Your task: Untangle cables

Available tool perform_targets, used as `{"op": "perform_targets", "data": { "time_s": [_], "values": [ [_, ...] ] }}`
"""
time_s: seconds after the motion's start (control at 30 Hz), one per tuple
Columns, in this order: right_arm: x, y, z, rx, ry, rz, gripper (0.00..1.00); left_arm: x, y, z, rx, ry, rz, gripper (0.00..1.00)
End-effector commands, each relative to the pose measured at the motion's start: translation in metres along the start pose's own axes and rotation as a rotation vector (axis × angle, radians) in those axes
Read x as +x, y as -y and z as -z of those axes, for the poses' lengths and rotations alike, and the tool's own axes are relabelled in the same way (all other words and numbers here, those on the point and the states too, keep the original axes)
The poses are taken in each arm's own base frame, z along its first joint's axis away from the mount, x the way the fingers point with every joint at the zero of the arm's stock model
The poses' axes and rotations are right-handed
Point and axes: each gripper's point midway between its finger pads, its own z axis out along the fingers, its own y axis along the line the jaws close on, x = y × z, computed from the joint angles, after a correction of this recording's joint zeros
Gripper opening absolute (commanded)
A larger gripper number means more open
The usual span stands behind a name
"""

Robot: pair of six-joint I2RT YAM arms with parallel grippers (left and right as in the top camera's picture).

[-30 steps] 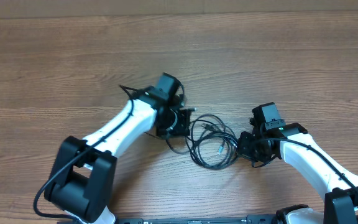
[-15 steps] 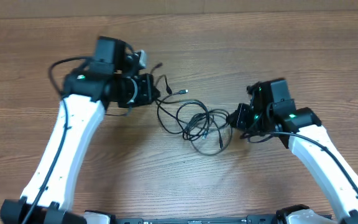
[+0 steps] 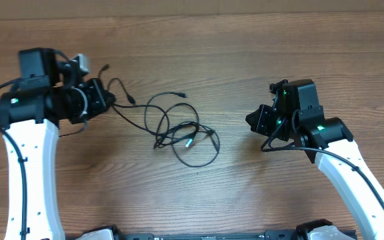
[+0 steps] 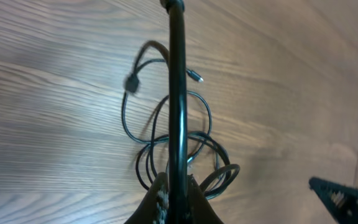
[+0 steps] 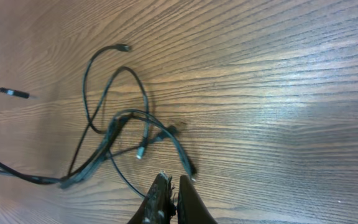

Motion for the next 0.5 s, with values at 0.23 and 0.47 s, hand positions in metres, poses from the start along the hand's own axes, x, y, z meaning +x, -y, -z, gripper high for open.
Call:
{"op": "perform_targets", "data": {
  "time_s": [0.23,0.47],
  "values": [
    [0.003,-0.002,0.009,0.013,-0.006,0.005,0.17,-0.024,0.031,0.027,0.230,0.105,-0.139,0.39],
    [0.014,0.005,0.009,0.041,-0.052,-0.012,0.17,-0.023,0.019,0.021,0.149,0.099,-0.130,0.50]
  ]
}}
